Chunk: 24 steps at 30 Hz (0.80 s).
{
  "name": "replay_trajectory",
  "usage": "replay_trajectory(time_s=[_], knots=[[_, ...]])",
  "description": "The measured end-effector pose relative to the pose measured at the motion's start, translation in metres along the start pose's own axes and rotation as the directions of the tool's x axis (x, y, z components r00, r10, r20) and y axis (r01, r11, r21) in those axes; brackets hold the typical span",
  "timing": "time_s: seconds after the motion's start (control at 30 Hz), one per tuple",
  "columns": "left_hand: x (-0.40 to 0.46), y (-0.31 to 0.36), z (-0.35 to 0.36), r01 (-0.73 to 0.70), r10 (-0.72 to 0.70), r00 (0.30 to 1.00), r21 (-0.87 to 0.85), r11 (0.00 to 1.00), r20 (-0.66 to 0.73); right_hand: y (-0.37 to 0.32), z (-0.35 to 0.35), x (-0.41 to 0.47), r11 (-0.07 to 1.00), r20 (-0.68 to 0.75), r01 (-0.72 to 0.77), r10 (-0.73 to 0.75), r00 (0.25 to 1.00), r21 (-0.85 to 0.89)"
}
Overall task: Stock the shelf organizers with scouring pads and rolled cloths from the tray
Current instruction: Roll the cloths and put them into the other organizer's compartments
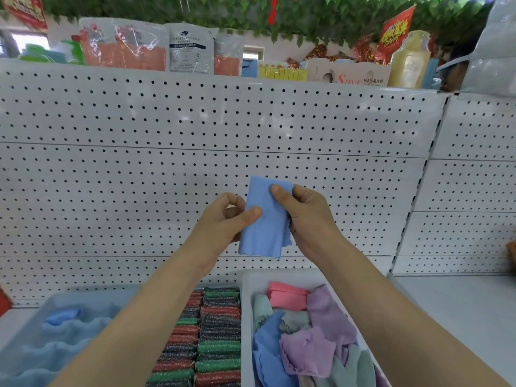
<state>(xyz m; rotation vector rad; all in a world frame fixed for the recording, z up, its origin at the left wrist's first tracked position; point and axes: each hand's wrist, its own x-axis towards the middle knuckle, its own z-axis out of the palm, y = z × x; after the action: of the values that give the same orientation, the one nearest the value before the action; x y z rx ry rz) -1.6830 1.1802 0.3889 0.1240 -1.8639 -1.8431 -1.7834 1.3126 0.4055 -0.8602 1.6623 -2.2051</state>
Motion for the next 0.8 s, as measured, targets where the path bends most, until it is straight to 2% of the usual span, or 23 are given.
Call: replay_trajectory(time_s=[0.17, 0.4, 0.6, 0.7, 0.8], knots=[[0.002, -0.004, 0.0, -0.091, 0.099, 0.991, 0.085, 0.992, -0.093, 0.001, 0.0, -0.004, 0.997, 0.116, -0.043, 0.05, 0.992, -0.065], [-0.005, -0.004, 0.004, -0.08, 0.082, 0.997, 0.122, 0.989, -0.013, 0.002, 0.0, -0.003, 0.998, 0.03, -0.061, 0.061, 0.998, -0.002], [-0.003, -0.007, 0.002, -0.112, 0.125, 0.984, 0.103, 0.988, -0.127, -0.003, -0.001, -0.007, 0.996, 0.088, -0.084, 0.086, 0.992, -0.034], [-0.001, -0.011, 0.001, -0.118, 0.149, 0.96, 0.14, 0.983, -0.236, 0.001, -0.002, -0.012, 0.973, 0.15, -0.177, 0.199, 0.968, -0.151], [-0.002, -0.012, -0.001, -0.103, 0.135, 0.947, 0.124, 0.987, -0.292, 0.004, -0.004, -0.017, 0.964, 0.175, -0.158, 0.197, 0.965, -0.213]])
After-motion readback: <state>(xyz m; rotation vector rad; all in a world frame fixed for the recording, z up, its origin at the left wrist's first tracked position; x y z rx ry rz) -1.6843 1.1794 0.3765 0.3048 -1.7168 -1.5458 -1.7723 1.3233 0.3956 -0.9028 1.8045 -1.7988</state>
